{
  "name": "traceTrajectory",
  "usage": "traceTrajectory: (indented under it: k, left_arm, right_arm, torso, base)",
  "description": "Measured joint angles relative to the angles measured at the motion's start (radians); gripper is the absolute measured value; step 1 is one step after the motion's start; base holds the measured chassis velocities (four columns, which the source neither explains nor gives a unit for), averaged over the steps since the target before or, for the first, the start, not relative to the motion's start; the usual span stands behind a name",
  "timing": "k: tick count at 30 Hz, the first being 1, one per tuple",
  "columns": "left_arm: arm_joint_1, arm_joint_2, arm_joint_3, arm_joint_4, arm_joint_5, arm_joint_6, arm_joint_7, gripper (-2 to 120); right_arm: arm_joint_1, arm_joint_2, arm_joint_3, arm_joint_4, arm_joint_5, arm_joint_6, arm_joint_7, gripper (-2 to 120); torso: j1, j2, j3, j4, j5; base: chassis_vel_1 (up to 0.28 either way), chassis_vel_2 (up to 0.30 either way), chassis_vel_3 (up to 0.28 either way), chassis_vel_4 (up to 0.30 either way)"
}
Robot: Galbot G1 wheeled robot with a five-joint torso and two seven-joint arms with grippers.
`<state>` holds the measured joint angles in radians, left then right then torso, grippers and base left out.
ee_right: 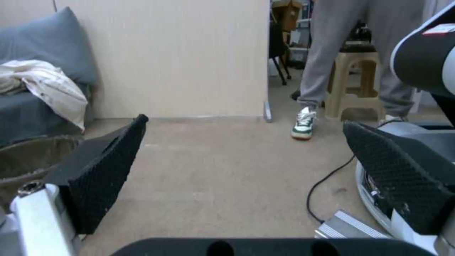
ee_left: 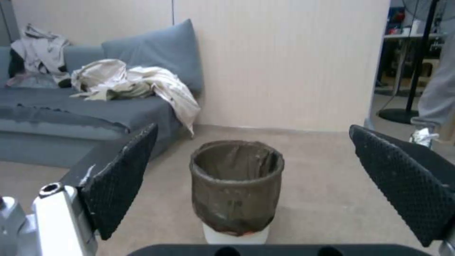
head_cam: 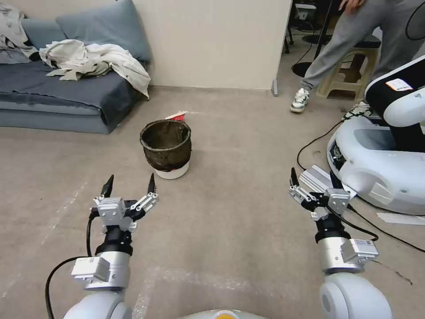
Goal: Pick up the trash can from the floor.
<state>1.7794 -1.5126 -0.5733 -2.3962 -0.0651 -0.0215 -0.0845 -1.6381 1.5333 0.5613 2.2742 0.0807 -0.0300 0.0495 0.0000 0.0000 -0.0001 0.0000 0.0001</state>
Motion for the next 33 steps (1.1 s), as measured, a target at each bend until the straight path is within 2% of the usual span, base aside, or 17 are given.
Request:
traceTrajectory:
  k: [9,33]
  left_arm:
    - [-0.002,-0.007,0.002,0.021,0.025,0.036,-0.021,100]
    - [0.005,-0.009,0.004,0.017,0.048,0.035,-0.003,100]
  right_arm:
    - [-0.001,-0.005,0.01,-0.027,-0.004,0.007,-0.017,100]
    - [-0.003,-0.004,0.004,-0.025,-0.007,0.006,-0.001,100]
  torso:
    - [0.0,0.0,0.0,0.0,-0.0001]
    - [0.0,0.0,0.0,0.0,-0.0001]
  base:
    - [0.0,0.0,0.0,0.0]
    - [0.0,0.0,0.0,0.0]
